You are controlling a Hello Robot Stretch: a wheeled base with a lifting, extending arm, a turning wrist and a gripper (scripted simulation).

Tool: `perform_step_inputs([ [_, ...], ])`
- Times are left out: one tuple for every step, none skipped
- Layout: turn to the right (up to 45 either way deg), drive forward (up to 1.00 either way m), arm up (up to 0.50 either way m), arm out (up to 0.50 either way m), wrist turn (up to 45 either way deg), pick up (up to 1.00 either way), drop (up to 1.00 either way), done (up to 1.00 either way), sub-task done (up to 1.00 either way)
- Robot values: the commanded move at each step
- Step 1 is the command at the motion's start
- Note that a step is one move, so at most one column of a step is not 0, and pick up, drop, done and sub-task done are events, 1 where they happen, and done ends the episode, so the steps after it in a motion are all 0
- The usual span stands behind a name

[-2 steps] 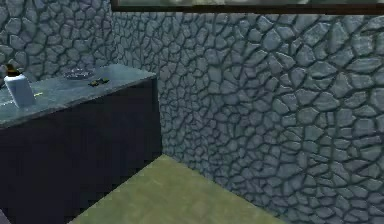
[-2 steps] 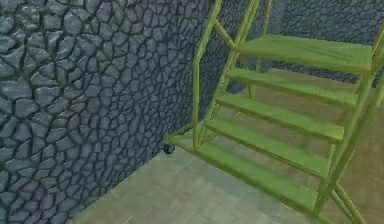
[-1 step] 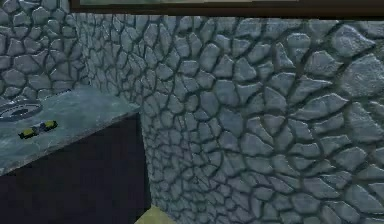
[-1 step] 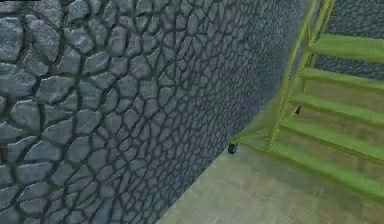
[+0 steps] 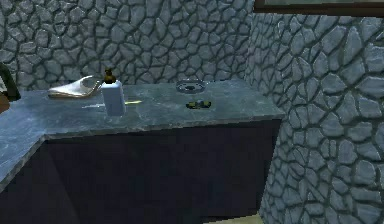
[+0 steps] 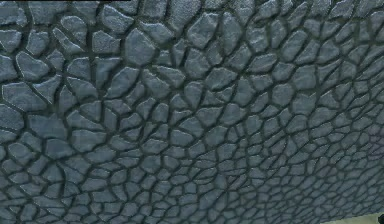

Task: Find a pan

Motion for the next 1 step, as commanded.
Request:
perform_step_inputs([
  [0.0,0.00,0.00,0.00,0.0,0.00,0.00,1.00,0.00],
])
